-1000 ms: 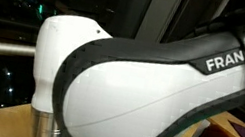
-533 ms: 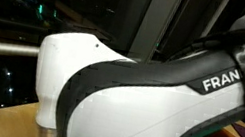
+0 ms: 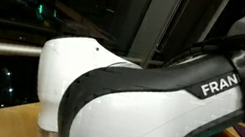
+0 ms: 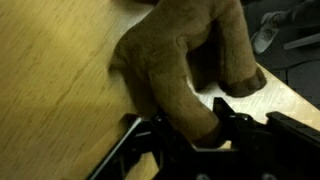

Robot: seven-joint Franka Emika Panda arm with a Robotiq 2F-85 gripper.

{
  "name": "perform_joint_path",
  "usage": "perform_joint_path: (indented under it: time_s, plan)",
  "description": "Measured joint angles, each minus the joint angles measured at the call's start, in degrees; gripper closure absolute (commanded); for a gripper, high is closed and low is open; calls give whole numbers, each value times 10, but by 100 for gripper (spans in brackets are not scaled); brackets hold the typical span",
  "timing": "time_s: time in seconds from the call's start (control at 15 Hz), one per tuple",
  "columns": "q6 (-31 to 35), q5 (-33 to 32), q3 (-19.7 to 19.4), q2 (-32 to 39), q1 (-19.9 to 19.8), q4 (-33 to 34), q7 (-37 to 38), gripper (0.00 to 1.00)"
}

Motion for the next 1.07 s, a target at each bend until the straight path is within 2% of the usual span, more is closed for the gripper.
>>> perform_joint_path:
  time_s: [0.2, 0.33, 0.67, 1.07]
  plan:
    - [0, 0, -1, 0, 0, 0, 0, 99]
    - [0, 0, -1, 0, 0, 1, 0, 96]
    - [0, -2, -12, -20, -1, -1, 6, 96]
    - [-3, -20, -39, -127, -17, -53, 35, 96]
